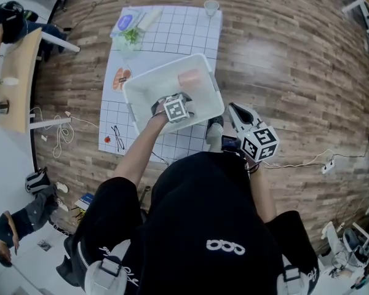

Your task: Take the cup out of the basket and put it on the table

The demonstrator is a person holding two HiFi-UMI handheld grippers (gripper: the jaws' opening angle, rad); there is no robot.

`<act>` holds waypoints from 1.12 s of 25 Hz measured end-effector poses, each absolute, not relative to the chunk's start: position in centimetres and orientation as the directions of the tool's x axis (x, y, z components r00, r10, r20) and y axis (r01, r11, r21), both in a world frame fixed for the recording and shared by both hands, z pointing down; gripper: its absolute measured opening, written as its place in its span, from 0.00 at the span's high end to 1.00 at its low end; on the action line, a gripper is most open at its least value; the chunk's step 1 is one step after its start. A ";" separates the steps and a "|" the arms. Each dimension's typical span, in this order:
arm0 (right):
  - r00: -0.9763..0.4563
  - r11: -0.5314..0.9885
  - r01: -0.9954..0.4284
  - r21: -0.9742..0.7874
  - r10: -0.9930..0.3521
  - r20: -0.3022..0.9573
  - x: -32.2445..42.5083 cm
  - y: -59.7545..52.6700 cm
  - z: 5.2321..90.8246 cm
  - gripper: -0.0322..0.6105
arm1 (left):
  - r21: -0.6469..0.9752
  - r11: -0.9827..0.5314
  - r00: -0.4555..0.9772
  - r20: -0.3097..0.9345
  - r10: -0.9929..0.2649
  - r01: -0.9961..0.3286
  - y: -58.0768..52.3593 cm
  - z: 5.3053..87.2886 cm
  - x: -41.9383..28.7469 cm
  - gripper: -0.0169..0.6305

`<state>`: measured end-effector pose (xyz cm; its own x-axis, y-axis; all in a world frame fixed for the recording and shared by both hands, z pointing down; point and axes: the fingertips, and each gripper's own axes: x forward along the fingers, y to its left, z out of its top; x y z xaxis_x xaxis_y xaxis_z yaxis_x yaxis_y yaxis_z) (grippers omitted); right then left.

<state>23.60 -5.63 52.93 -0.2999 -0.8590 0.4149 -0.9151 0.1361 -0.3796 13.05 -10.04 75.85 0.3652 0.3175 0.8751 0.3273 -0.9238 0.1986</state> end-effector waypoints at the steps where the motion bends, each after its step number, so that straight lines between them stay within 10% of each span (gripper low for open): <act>1: -0.298 0.133 -0.915 -0.381 -0.859 0.417 23.7 -5.6 53.0 0.91 | 0.199 -0.925 0.364 0.876 0.315 0.324 -10.0 76.0 13.2 0.57; 28: -0.380 0.205 -0.900 -0.384 -0.801 0.463 20.4 -6.8 55.9 0.91 | 0.219 -0.950 0.395 0.871 0.293 0.222 -9.8 78.8 14.4 0.55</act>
